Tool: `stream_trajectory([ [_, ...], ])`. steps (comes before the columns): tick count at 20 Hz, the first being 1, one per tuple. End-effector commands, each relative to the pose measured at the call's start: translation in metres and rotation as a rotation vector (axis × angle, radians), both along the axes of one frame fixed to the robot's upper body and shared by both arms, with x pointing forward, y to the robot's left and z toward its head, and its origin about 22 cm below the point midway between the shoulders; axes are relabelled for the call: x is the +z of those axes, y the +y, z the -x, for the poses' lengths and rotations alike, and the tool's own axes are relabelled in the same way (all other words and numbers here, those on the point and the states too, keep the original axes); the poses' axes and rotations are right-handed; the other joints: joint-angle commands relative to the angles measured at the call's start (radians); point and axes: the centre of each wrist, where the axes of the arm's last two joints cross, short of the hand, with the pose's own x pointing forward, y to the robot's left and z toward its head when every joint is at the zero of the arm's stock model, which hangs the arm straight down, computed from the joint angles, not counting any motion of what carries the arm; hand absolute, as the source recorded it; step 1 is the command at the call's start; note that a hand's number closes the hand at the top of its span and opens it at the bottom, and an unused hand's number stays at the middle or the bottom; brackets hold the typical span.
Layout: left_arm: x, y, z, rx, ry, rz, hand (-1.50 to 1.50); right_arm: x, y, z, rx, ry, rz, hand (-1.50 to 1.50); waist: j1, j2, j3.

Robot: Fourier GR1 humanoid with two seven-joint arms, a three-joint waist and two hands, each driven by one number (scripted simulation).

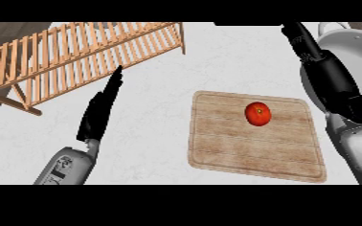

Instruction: Pick the tomato from the cutting board and place it in the pot

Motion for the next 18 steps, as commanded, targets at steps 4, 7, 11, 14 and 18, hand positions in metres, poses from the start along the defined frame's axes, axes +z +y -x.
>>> stream_trajectory([
  [4, 0.043, 0.030, -0.003, 0.113, -0.174, 0.090, 0.00, -0.027, -0.058, -0.030, 0.077, 0.070, -0.175, 1.50, 0.021, 0.006, -0.034],
  [7, 0.044, 0.026, -0.010, 0.109, -0.151, 0.127, 0.00, 0.021, -0.070, -0.024, 0.087, -0.077, 0.442, 1.50, 0.045, 0.001, -0.056],
  [11, 0.054, 0.041, -0.006, 0.128, -0.165, 0.209, 0.00, -0.095, -0.104, -0.031, -0.035, 0.003, -0.028, -1.50, 0.039, 0.022, -0.032],
  [14, 0.061, 0.054, -0.003, 0.128, -0.155, 0.212, 0.00, -0.103, -0.119, -0.034, 0.087, -0.068, -0.102, -1.50, 0.027, 0.014, -0.033],
  [18, 0.072, 0.065, -0.010, 0.186, -0.175, 0.210, 0.00, -0.056, -0.136, -0.060, 0.220, -0.082, -0.032, -1.50, -0.005, 0.003, -0.036],
])
